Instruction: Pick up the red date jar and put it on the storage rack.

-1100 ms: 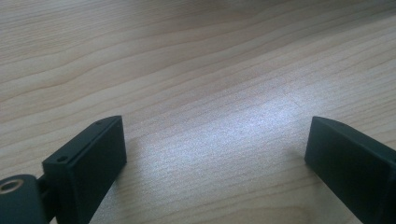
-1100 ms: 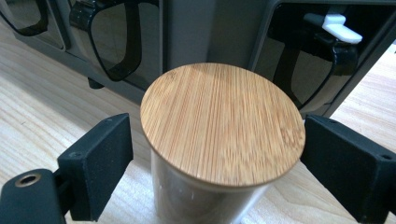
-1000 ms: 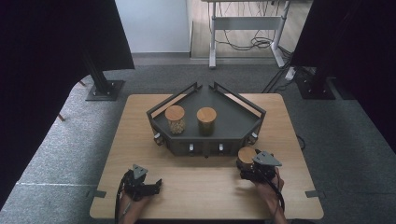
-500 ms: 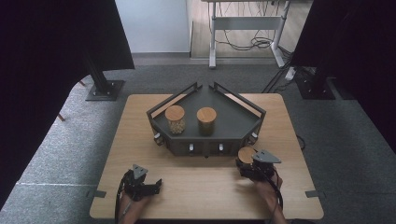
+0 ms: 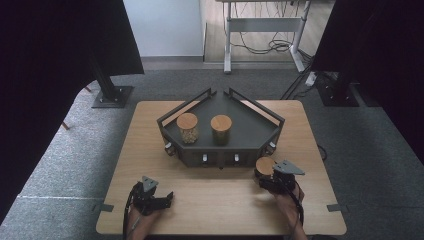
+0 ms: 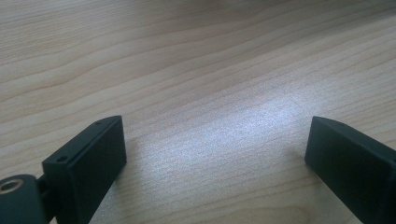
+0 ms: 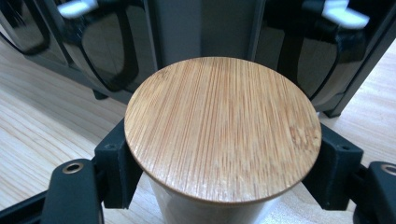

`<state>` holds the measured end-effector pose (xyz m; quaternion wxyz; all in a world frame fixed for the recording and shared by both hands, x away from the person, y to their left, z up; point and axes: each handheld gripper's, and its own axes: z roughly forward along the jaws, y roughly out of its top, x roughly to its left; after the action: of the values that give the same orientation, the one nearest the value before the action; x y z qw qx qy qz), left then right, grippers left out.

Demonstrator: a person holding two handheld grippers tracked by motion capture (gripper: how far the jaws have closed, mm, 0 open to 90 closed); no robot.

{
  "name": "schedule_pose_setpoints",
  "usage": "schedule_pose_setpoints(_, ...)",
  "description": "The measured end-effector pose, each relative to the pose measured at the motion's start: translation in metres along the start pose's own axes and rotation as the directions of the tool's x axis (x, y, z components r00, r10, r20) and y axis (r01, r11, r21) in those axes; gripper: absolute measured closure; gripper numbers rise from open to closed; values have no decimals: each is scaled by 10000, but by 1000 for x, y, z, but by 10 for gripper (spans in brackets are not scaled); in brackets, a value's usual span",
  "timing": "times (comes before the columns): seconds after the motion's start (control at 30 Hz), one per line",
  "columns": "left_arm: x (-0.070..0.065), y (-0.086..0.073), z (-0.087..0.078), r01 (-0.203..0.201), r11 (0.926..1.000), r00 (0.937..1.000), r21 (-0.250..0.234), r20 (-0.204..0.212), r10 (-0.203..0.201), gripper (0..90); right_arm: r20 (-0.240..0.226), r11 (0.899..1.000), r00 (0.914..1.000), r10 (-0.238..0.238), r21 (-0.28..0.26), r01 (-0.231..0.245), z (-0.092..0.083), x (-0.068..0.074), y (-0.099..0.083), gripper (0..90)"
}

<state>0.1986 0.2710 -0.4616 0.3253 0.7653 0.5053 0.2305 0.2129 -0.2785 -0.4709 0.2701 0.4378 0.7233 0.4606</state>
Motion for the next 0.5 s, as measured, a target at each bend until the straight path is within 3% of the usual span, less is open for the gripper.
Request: schedule_pose_setpoints(0.5,0,0,0,-12,10000,10000,-1,15,12,50,63,9994,9995,-321,-159,322,-15,6,12,246)
